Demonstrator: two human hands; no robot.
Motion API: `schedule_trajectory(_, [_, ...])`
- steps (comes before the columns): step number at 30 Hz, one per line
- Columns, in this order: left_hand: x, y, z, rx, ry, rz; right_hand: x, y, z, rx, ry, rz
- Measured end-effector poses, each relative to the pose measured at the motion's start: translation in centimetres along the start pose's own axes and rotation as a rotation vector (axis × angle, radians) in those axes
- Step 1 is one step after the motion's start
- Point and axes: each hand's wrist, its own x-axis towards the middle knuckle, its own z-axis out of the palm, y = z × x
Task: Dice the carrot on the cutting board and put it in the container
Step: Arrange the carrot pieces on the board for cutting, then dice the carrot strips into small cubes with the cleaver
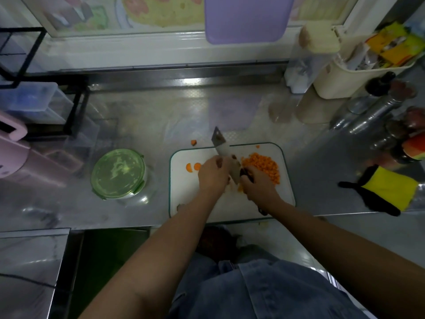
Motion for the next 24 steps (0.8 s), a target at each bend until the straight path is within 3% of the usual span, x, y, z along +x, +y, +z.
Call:
schedule_trajectory(4, [0.6,-1.1,0.1,0.618,-0.147,0.305,0.0,0.4,-1.6,0.138,0.128,0.042])
schedule_trajectory(8, [0.7,-1.5,0.7,0.931,-0.275,0.499,0.0,0.8,-2.7,0.136,0.171,0.030])
schedule_trajectory(12, [0.6,-1.0,1.6,1.159,-0.253,0.629,0.0,2.2,-2.6,0.180,0.201,0.053])
schedule_trajectory(20, [1.1,-1.8,2.1,1.178,-0.207,0.691,-0.3,3.0,-2.9,0.281,0.202,0.106])
schedule_trajectory(22, [1.1,-1.8,1.6,1.047,-0.085,0.621,-0.6,2.6,-2.7,0.303,0.168,0.100])
schedule_trajectory(24, [1.0,-2.2,0.8,0.813,0.037,0.435,-1.1,2.2,-2.1,0.305,0.110,0.089])
